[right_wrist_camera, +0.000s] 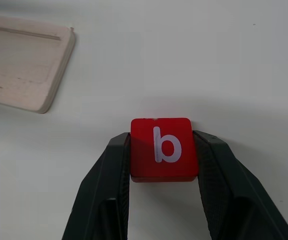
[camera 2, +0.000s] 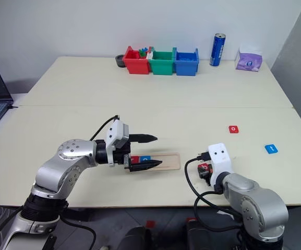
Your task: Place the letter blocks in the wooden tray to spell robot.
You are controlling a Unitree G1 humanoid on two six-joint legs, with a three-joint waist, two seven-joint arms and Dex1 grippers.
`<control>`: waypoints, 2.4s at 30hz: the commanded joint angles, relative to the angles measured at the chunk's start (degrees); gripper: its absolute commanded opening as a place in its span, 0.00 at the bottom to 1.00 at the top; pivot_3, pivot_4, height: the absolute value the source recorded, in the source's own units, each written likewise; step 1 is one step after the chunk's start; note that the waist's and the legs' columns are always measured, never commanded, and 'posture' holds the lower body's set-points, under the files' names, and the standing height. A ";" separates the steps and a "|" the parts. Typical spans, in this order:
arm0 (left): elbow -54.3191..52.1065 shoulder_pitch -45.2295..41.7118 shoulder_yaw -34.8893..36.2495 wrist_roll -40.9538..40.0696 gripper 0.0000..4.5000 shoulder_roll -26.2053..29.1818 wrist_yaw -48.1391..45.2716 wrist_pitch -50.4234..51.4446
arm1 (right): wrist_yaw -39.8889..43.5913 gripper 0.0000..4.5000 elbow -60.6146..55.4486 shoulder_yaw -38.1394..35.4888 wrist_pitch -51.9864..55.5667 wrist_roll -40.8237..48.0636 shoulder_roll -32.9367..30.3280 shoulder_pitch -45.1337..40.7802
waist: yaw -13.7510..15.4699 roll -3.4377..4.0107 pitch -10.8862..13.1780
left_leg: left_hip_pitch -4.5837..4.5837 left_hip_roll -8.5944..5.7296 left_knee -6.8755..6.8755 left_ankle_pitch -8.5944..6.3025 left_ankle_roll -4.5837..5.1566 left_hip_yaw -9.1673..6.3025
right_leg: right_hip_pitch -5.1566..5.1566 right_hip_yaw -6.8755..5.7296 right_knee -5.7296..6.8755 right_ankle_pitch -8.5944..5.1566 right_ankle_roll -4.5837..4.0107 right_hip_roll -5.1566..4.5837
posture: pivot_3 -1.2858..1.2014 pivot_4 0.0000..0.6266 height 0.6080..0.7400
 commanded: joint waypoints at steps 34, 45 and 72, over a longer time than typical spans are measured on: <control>-1.41 1.01 -3.20 -1.10 1.00 4.46 -11.21 -4.40 | 61.09 1.00 43.39 8.93 -79.73 -4.15 -31.24 -1.84 | 0.08 -0.08 0.04 | 0.24 0.04 0.02 -0.10 0.18 0.11 | 0.33 -0.02 -0.35 0.08 0.07 0.07 | 0.52 0.24 1.00; 1.32 -0.14 -3.77 0.37 1.00 4.22 -12.67 -6.70 | 61.47 0.96 47.76 10.87 -82.74 -6.65 -30.12 -2.68 | 0.18 -0.08 0.04 | 0.24 0.00 0.04 -0.10 0.18 0.14 | 0.35 0.00 -0.40 0.08 0.07 0.01 | 0.52 0.24 1.00; 13.72 2.76 8.49 1.00 1.00 16.16 -16.87 -17.20 | 60.46 0.33 45.98 21.09 -69.15 -6.20 -17.69 -25.14 | 0.24 -0.04 0.05 | 0.20 0.07 -0.05 -0.11 0.18 0.09 | 0.27 -0.10 -0.37 0.18 -0.31 0.00 | 0.52 0.24 1.00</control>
